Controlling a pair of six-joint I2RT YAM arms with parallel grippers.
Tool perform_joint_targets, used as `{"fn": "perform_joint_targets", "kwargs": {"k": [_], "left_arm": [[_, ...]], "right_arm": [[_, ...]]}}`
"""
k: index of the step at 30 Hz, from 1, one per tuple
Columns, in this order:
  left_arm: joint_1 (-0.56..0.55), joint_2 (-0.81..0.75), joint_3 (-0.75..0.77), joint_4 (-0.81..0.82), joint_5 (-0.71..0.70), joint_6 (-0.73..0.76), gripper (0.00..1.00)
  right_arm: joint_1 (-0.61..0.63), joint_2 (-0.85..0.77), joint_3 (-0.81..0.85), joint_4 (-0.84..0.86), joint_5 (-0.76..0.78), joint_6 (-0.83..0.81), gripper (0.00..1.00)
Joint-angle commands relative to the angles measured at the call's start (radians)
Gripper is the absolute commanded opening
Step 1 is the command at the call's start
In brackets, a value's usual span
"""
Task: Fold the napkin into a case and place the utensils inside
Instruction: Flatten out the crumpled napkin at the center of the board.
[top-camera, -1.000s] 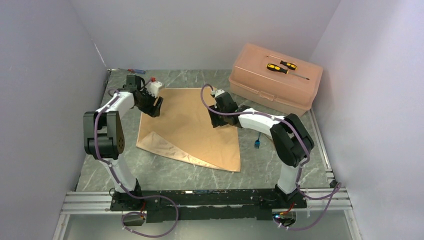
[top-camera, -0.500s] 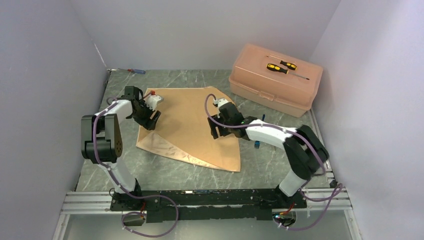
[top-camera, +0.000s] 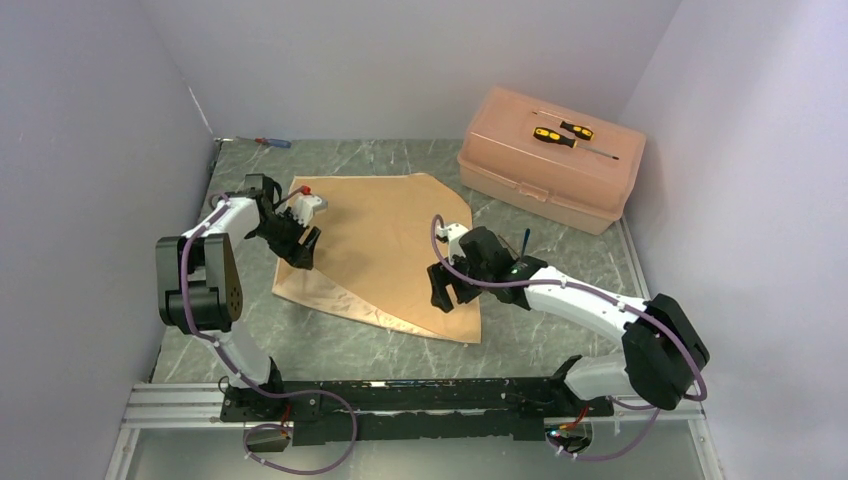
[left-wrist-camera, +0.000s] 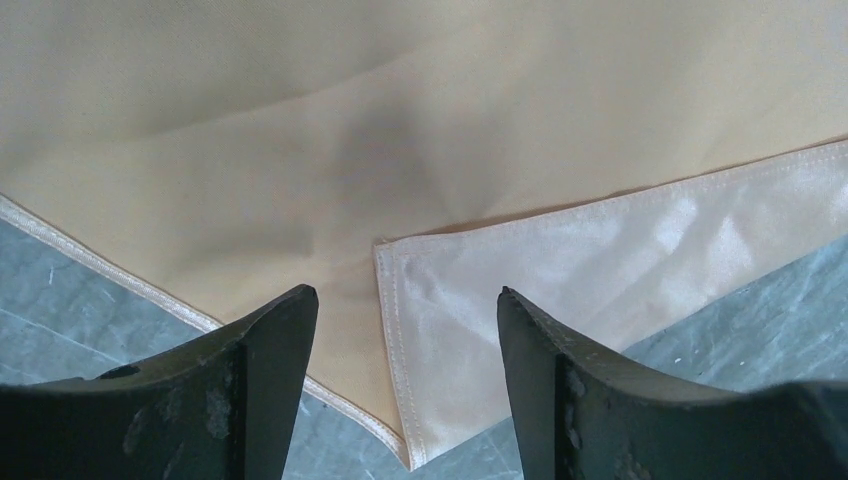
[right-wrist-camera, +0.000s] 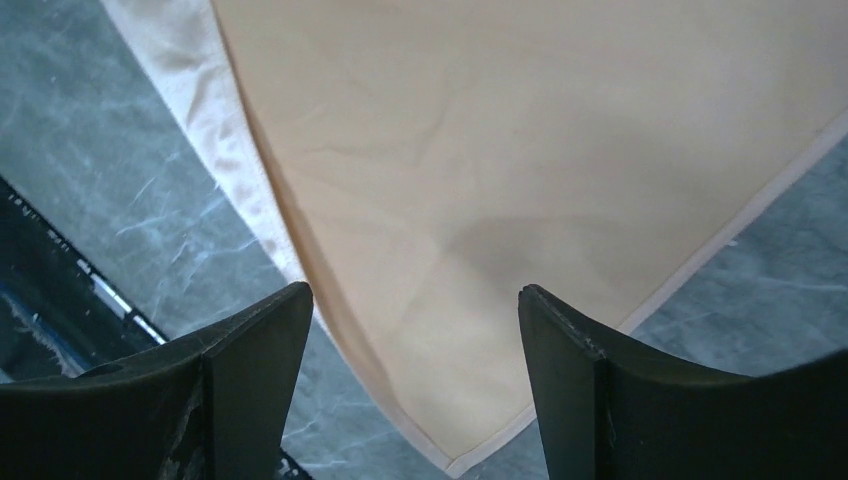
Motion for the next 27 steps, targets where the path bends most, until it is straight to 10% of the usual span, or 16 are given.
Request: {"fn": "perform_joint_targets", "kwargs": {"k": [1, 17, 27], "left_arm": [[-0.001, 0.02, -0.001, 0.0, 0.033, -0.015, 0.7], [-0.031, 0.044, -0.043, 0.04, 0.032, -0.056, 0.58], [-0.061, 0.009, -0.065, 0.088, -0.046, -0.094, 0.16]], "right_arm": [[0.024, -0.022, 0.002, -0.005, -0.032, 0.026, 0.78], [0.075, 0.005, -0.007, -0.008, -0.019, 0.087, 0.76], [0.087, 0.014, 0.003, -0.059, -0.063, 0.091, 0.78]]}}
